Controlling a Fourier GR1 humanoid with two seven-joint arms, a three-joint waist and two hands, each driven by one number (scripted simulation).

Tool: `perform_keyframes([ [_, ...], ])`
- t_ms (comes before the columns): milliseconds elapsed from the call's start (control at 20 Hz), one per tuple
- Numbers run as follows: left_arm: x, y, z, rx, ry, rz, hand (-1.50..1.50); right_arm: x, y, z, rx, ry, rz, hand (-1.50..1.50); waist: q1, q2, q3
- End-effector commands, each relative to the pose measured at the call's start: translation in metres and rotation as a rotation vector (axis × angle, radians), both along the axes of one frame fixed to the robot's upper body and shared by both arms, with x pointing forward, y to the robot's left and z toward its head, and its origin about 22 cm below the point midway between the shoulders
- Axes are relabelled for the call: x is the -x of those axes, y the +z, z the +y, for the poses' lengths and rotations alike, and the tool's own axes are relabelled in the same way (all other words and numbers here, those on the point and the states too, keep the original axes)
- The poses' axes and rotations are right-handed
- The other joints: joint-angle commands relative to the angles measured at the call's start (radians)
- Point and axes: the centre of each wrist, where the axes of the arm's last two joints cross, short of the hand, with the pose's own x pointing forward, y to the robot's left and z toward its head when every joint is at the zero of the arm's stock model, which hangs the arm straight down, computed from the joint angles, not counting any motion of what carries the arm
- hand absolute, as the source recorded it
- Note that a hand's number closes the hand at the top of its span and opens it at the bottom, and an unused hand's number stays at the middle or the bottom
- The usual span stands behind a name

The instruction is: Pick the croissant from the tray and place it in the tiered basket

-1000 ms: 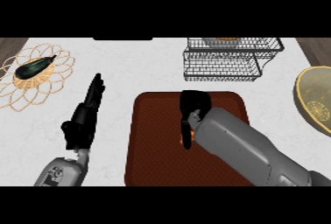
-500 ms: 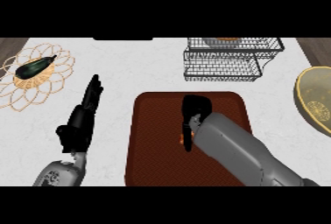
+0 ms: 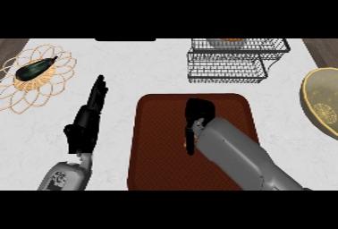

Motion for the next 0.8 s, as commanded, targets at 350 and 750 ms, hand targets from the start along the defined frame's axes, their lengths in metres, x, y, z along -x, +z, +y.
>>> perform_keyframes([
  [350,0.007,0.002,-0.015,0.011,-0.009,0.013,0.0,0.008,-0.033,-0.007,0.078,-0.088,-0.087,1.5,0.004,0.001,0.0],
  [750,0.0,-0.004,0.006,-0.001,-0.003,0.012,0.0,0.022,-0.037,0.012,0.169,0.114,-0.165,1.5,0.0,0.001,0.0],
])
